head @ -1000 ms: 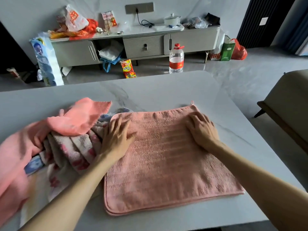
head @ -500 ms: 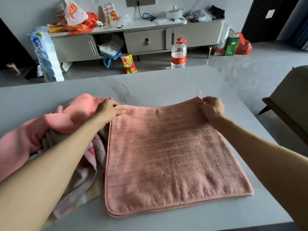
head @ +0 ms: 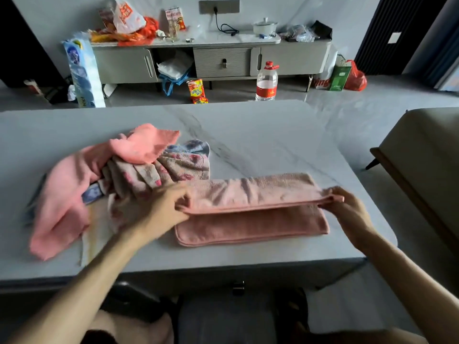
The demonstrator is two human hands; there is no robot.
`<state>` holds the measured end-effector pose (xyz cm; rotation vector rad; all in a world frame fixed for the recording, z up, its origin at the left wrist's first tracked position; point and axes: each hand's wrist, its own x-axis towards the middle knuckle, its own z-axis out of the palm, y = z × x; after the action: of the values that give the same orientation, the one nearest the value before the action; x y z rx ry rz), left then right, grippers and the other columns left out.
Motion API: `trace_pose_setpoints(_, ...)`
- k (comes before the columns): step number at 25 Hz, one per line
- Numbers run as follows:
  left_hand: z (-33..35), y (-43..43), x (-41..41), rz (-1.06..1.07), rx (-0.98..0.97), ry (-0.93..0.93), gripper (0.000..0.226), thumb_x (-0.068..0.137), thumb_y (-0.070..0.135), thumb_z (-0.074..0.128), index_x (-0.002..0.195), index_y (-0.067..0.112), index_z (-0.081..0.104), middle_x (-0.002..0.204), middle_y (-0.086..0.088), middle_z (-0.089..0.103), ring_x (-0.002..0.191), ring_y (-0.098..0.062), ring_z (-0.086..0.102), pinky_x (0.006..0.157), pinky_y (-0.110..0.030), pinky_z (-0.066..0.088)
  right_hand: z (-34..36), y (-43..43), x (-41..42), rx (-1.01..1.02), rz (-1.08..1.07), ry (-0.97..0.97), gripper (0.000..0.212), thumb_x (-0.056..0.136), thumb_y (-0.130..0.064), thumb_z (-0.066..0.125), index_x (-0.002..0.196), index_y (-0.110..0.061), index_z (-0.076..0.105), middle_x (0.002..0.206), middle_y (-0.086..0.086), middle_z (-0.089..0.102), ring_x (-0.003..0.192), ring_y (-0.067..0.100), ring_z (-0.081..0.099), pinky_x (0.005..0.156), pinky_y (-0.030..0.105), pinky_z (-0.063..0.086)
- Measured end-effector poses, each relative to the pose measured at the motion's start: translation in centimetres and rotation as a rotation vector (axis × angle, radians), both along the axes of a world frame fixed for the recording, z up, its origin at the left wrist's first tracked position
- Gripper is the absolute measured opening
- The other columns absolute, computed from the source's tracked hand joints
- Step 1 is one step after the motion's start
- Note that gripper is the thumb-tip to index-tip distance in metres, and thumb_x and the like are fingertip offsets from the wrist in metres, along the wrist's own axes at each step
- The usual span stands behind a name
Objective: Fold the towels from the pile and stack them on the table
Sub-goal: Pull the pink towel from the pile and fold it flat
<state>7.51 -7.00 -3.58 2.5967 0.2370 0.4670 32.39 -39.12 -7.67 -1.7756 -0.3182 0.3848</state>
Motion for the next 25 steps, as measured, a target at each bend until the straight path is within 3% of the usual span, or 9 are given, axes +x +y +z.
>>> trace_pose_setpoints(3, -4.3, -2.1, -2.2, 0.020, 0.141, 0.127, 0.037, 0.054, -0.002, 0.073, 0.060, 0.027, 0.050, 0.064, 0.017, 0.049, 0.072, -0.003, 0.043, 0.068, -0.013, 0.032, -2.0, -0.9, -1.6, -0.206, -0.070, -0.062, 0.035, 0.084, 0.014, 0.046, 0.084, -0.015, 0.067, 0.080, 0.010, 0.063, 0.067, 0.018, 0.052, 0.048, 0.015, 0.035)
trace_pose_setpoints(8, -3.9, -1.4, -1.8, 0.032, 0.235, 0.090, 0.035, 0.051, -0.005, 0.068, 0.060, 0.024, 0.050, 0.063, 0.014, 0.052, 0.066, -0.008, 0.043, 0.062, -0.022, 0.027, -1.6, -0.8, -1.2, -0.198, -0.057, -0.164, 0.033, 0.080, 0.017, 0.051, 0.083, -0.011, 0.068, 0.094, 0.007, 0.067, 0.086, 0.024, 0.063, 0.070, 0.014, 0.046)
trace_pose_setpoints(10, -3.3, -1.7, -2.0, -0.022, 0.284, 0.253, 0.029, 0.061, 0.009, 0.065, 0.066, 0.032, 0.048, 0.072, 0.016, 0.052, 0.075, -0.007, 0.042, 0.070, -0.028, 0.029, -1.9, -1.3, -1.6, -0.297, -0.041, -0.228, 0.035, 0.079, 0.019, 0.051, 0.077, -0.011, 0.070, 0.101, 0.004, 0.066, 0.097, 0.028, 0.063, 0.083, 0.026, 0.045)
trace_pose_setpoints(12, -2.4, -1.7, -2.0, -0.055, 0.312, 0.438, 0.010, 0.068, 0.030, 0.056, 0.076, 0.036, 0.054, 0.086, 0.017, 0.055, 0.087, -0.007, 0.045, 0.077, -0.028, 0.028, -1.4, -1.3, -2.1, -0.372, -0.078, -0.250, 0.036, 0.075, 0.018, 0.050, 0.073, -0.008, 0.074, 0.103, 0.005, 0.067, 0.099, 0.026, 0.062, 0.085, 0.027, 0.041)
trace_pose_setpoints(13, -2.0, -1.7, -1.5, -0.041, 0.287, 0.458, 0.016, 0.068, 0.041, 0.050, 0.081, 0.034, 0.059, 0.090, 0.017, 0.057, 0.092, -0.009, 0.049, 0.078, -0.028, 0.030, -1.1, -1.2, -2.1, -0.419, -0.114, -0.293, 0.036, 0.073, 0.017, 0.048, 0.071, -0.007, 0.075, 0.103, 0.007, 0.069, 0.099, 0.026, 0.061, 0.084, 0.026, 0.039)
trace_pose_setpoints(16, -2.2, -3.0, 1.8, 0.137, 0.127, 0.181, 0.047, 0.075, 0.057, 0.037, 0.093, 0.025, 0.065, 0.098, 0.008, 0.064, 0.099, -0.019, 0.057, 0.084, -0.035, 0.042, 0.9, 1.4, -2.5, -0.520, -0.138, -0.542, 0.036, 0.070, 0.009, 0.047, 0.065, -0.016, 0.071, 0.102, 0.008, 0.069, 0.100, 0.028, 0.058, 0.084, 0.028, 0.037)
trace_pose_setpoints(19, -4.9, -5.2, 6.2, 0.180, 0.227, 0.099, 0.061, 0.089, 0.053, 0.035, 0.120, 0.009, 0.062, 0.124, -0.014, 0.063, 0.117, -0.032, 0.057, 0.100, -0.043, 0.040, 0.6, 7.4, -3.2, -0.509, 0.189, -0.812, 0.025, 0.088, -0.013, 0.053, 0.105, -0.016, 0.072, 0.127, 0.009, 0.063, 0.119, 0.031, 0.055, 0.100, 0.036, 0.041)
trace_pose_setpoints(21, -7.1, -6.0, 7.5, 0.148, 0.298, 0.259, 0.072, 0.092, 0.054, 0.021, 0.141, 0.008, 0.046, 0.147, -0.019, 0.045, 0.136, -0.037, 0.041, 0.113, -0.048, 0.029, -1.2, 10.7, -4.0, -0.679, 0.464, -0.846, 0.049, 0.099, -0.042, 0.037, 0.143, -0.022, 0.046, 0.154, 0.006, 0.038, 0.144, 0.026, 0.032, 0.118, 0.042, 0.023)
trace_pose_setpoints(25, -9.0, -3.4, 6.3, 0.208, 0.515, 0.326, 0.074, 0.094, 0.070, 0.009, 0.153, 0.027, 0.025, 0.158, -0.003, 0.031, 0.146, -0.025, 0.026, 0.118, -0.045, 0.019, -4.0, 10.4, -3.2, -0.906, 0.429, -0.796, 0.075, 0.091, -0.072, 0.010, 0.155, -0.033, 0.014, 0.164, -0.004, 0.007, 0.152, 0.020, 0.000, 0.123, 0.041, -0.002)
